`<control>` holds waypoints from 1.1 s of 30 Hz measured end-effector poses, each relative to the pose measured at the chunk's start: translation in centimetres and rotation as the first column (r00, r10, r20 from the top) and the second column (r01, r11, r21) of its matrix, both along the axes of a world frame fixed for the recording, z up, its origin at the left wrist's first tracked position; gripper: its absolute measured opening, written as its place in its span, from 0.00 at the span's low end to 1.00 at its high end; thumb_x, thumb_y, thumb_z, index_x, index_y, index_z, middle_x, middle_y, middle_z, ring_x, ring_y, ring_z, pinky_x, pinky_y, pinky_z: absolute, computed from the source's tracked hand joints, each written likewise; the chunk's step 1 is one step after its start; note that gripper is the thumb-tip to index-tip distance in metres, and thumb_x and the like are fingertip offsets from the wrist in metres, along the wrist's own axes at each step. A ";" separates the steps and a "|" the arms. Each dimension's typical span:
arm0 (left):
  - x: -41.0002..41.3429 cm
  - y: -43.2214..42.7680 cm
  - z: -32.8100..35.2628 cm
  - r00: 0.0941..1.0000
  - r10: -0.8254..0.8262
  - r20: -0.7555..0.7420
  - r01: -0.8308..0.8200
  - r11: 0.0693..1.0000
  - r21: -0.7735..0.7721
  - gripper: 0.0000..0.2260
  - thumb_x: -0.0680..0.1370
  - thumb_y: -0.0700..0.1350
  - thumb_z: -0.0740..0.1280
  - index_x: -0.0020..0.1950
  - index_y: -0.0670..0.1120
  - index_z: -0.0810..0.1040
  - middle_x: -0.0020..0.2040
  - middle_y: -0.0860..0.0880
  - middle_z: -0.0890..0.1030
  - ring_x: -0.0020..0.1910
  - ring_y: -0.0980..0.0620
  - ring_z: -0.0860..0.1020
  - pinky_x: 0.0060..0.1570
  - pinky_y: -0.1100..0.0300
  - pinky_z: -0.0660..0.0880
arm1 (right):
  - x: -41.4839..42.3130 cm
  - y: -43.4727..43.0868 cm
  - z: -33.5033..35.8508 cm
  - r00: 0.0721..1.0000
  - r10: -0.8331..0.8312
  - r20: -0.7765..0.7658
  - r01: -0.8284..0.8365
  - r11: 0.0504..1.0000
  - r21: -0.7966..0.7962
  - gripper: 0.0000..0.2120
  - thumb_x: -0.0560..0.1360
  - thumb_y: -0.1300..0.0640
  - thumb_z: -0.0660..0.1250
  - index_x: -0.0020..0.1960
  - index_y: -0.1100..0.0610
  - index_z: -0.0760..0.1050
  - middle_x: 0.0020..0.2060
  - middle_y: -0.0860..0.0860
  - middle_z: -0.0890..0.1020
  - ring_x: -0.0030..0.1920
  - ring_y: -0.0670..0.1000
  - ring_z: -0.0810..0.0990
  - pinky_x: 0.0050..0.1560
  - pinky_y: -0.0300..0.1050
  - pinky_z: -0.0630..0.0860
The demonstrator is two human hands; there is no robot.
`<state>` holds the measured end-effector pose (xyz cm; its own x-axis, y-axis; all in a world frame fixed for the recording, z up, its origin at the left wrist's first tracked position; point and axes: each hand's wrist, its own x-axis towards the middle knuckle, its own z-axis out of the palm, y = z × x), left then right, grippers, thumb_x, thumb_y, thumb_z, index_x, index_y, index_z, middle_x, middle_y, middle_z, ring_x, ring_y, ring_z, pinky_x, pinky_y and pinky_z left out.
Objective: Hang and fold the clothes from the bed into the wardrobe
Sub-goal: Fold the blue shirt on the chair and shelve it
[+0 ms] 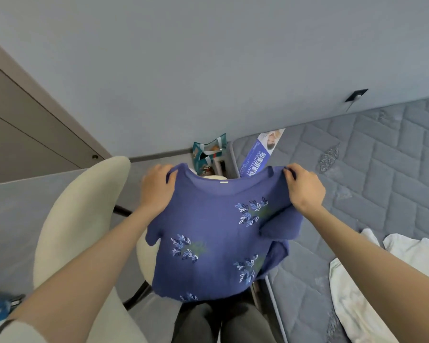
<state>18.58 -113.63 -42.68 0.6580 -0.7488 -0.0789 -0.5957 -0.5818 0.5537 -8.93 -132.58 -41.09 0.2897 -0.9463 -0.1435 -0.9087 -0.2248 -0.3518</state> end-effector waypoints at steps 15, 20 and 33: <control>-0.4 -9.2 -16.7 0.974 0.150 0.172 -0.169 0.981 0.101 0.14 0.79 0.44 0.63 0.64 0.48 0.75 0.70 0.43 0.65 0.65 0.38 0.64 0.62 0.45 0.61 | 3.0 -7.6 -16.5 0.998 0.066 0.000 -0.066 0.996 -0.063 0.14 0.80 0.58 0.60 0.63 0.60 0.75 0.59 0.60 0.77 0.59 0.63 0.69 0.58 0.51 0.63; -5.1 -9.0 -19.9 0.997 0.068 0.036 -0.073 0.980 0.187 0.17 0.81 0.45 0.60 0.70 0.49 0.70 0.74 0.43 0.59 0.72 0.41 0.56 0.68 0.43 0.54 | 0.5 -6.3 -20.8 0.999 -0.034 -0.010 0.034 0.999 0.022 0.19 0.77 0.58 0.64 0.66 0.64 0.69 0.65 0.60 0.72 0.62 0.64 0.66 0.61 0.49 0.59; -21.7 -12.3 -24.7 0.873 -0.191 -0.449 0.350 0.886 0.303 0.27 0.76 0.58 0.66 0.71 0.51 0.66 0.64 0.48 0.68 0.63 0.44 0.63 0.61 0.53 0.64 | -6.6 -5.7 -27.0 0.808 -0.576 0.129 0.361 0.656 0.663 0.18 0.72 0.45 0.72 0.54 0.59 0.78 0.46 0.52 0.80 0.50 0.53 0.78 0.56 0.48 0.75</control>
<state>-3.12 -125.95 -67.36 0.2858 -0.7560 -0.5889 -0.5353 -0.6356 0.5562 -15.58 -138.24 -68.11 -0.0412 -0.7169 -0.6959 -0.6511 0.5476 -0.5256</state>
